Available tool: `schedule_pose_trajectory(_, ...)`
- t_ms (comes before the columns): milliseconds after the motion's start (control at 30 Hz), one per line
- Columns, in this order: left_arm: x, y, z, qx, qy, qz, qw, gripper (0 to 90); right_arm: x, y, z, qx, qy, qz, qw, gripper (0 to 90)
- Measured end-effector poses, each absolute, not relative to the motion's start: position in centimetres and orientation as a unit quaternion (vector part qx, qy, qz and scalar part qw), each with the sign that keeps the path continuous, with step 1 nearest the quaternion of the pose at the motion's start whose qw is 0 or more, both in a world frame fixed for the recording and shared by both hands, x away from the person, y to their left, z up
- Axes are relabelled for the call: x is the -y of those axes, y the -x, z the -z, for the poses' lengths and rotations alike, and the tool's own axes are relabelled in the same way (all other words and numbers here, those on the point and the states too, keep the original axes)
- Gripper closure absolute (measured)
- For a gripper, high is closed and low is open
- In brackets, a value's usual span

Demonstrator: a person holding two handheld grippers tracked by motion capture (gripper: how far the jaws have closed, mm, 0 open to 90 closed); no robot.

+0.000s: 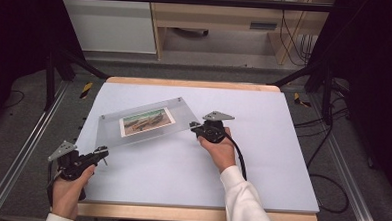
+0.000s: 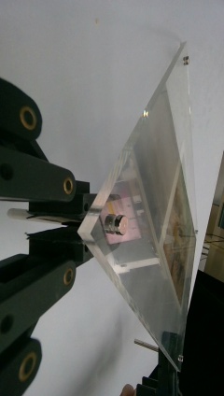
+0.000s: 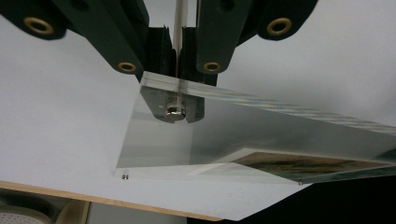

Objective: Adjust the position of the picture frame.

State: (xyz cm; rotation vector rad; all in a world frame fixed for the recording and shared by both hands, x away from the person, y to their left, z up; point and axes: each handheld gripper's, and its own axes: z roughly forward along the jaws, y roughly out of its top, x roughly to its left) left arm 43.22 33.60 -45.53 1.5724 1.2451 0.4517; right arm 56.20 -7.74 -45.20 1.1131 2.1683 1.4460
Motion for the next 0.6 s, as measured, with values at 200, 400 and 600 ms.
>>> schedule_pose_trajectory(200, -33.41, -43.47, 45.58, -0.517, -0.656, -0.197, 0.514, 78.8, 7.73, -56.18, 45.26, -0.759, -0.388, -0.501, 0.15, 84.7)
schedule_pose_trajectory(400, -33.7, -43.59, 45.61, -0.524, -0.654, -0.198, 0.509, 83.5, 7.56, -56.27, 45.36, -0.756, -0.389, -0.506, 0.141, 83.4)
schedule_pose_trajectory(600, -33.63, -43.57, 45.56, -0.524, -0.658, -0.202, 0.502, 83.7, 7.11, -56.34, 45.57, -0.759, -0.389, -0.499, 0.153, 79.5)
